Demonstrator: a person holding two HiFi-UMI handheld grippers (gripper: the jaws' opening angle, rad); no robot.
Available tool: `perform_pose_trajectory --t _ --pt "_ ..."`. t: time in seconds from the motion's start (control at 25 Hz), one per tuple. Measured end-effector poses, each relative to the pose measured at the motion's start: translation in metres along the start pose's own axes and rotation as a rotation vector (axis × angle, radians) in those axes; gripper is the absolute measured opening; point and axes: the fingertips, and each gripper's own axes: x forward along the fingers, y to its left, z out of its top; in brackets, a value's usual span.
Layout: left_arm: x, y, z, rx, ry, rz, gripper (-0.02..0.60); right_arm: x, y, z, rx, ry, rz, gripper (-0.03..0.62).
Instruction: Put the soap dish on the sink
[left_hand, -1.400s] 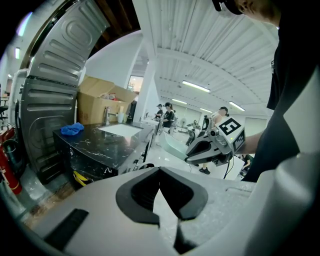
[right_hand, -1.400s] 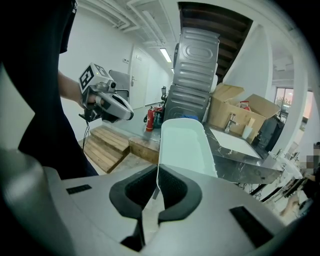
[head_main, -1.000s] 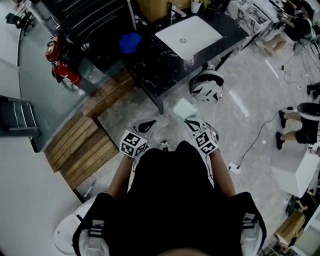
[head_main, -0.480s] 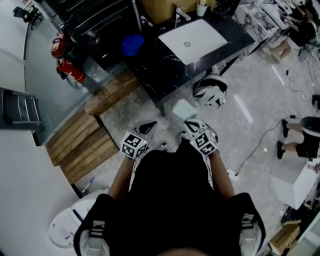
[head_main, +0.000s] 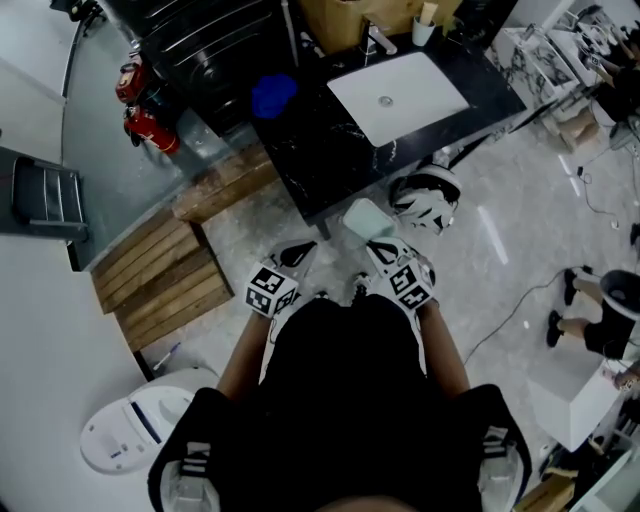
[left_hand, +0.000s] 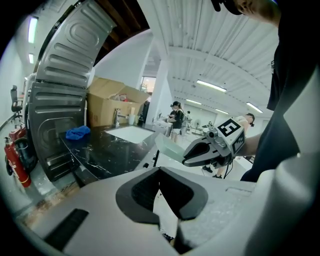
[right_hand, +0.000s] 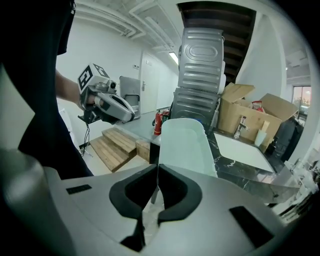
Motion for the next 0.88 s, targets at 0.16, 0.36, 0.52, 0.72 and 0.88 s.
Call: perform_pose_trajectory --t 0.16,0.36,0.52,0.72,0.88 --pt "0.009 0.001 0.007 -0.013 -0.011 0.034 0.000 0.002 -0.015 0.001 -0.028 -0.004 0.031 0.002" --pt "0.013 0.006 0.011 -0.040 -0.017 0.085 0.000 0.008 -0.029 0.006 -0.062 -0.014 0.071 0.002" --pt "0.016 0.007 0.012 -0.061 -0.015 0.120 0.000 0.011 -0.039 0.010 -0.087 -0.026 0.098 0.002" --pt "0.022 0.004 0.014 -0.067 -0.032 0.164 0.000 0.012 -0.047 0.006 -0.107 -0.037 0.133 0.002" --pt "0.023 -0.002 0.022 -0.083 -0.056 0.193 0.000 0.012 -0.052 0.007 -0.123 -0.053 0.161 0.002"
